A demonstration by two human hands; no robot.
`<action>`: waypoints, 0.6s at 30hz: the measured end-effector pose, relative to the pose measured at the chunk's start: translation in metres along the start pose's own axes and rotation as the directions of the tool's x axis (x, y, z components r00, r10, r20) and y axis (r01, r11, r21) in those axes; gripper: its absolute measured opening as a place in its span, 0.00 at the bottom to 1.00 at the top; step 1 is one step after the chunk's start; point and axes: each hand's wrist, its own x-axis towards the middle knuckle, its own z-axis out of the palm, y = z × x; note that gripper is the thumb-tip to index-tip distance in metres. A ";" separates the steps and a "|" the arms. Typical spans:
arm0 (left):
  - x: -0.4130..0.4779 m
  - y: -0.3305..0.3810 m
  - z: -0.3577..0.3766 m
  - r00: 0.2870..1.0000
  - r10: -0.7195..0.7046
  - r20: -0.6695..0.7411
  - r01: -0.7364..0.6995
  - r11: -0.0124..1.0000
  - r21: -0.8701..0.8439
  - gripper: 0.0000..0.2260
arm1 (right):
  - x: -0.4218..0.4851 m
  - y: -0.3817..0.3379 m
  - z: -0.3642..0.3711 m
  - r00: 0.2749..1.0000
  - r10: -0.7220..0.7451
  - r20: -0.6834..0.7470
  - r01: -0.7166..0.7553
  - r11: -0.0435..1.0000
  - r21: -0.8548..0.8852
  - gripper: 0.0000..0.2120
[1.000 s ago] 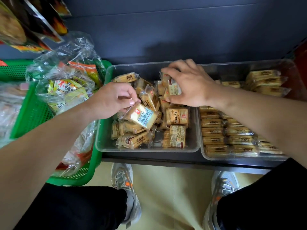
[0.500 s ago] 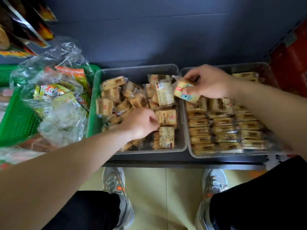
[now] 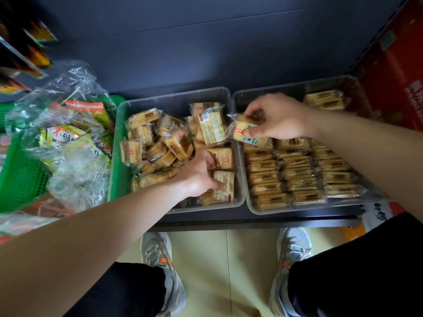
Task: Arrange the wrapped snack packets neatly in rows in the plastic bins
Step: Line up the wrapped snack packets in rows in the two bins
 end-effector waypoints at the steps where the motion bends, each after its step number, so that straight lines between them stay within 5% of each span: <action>1: 0.000 -0.001 -0.002 1.000 -0.008 -0.006 0.008 1.000 -0.013 0.28 | 0.001 0.000 0.000 1.000 0.004 -0.002 -0.004 1.000 0.003 0.13; 10: -0.002 0.000 -0.012 1.000 0.009 0.026 -0.007 0.997 -0.078 0.25 | 0.006 -0.007 0.004 1.000 -0.005 -0.014 0.004 1.000 -0.026 0.15; 18: -0.026 -0.007 -0.099 0.984 0.131 -0.120 -0.125 0.991 0.056 0.19 | 0.011 -0.011 0.008 1.000 -0.005 -0.022 0.006 0.999 0.047 0.14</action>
